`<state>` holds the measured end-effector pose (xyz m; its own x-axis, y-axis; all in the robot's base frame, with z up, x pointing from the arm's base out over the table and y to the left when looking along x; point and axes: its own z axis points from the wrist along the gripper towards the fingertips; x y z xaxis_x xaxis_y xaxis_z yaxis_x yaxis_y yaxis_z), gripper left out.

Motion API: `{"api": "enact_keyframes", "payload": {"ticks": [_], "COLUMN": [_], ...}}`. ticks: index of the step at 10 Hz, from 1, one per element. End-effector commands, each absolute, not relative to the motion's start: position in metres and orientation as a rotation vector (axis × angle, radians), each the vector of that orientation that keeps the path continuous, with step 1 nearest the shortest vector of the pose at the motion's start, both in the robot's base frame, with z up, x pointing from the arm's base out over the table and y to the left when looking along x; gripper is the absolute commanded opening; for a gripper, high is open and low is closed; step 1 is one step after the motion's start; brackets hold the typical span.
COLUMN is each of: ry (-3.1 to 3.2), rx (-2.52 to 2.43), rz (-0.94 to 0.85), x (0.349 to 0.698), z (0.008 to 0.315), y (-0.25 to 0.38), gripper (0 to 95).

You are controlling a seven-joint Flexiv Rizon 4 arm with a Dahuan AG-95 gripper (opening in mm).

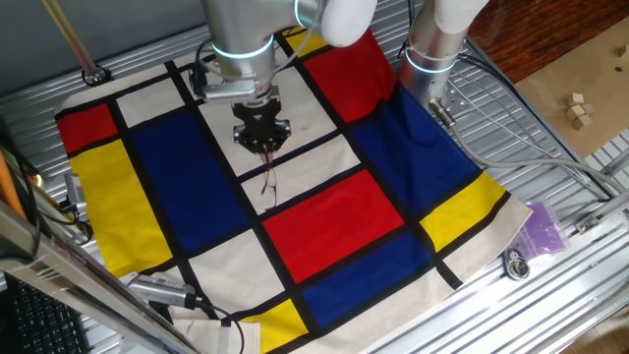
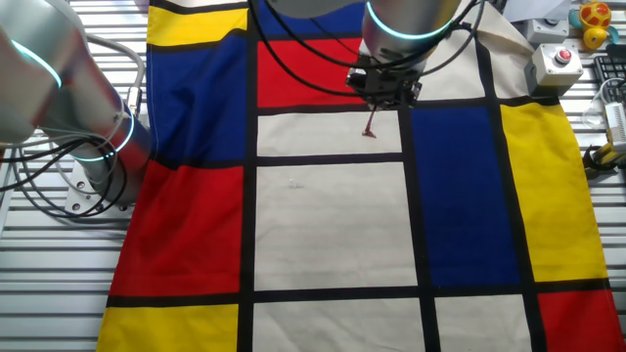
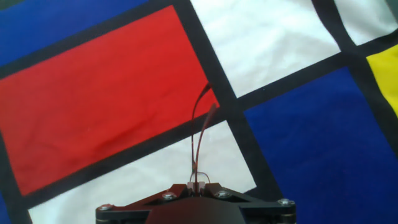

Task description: Unfold the leg of the glasses (with one hand)

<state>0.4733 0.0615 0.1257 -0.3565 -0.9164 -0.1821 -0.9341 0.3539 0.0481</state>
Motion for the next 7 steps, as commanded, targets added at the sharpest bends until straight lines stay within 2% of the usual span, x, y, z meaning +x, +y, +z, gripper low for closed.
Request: {"api": "enact_keyframes", "payload": {"ticks": [1,7], "ry": [2.472,2.375], "rx": [-1.652,-1.622], "rz": [0.256,0.297], "x": [0.4721,0.4702], "z": [0.129,0.1317], "y": [0.0627,0.0639], "gripper": [0.0,0.0]}}
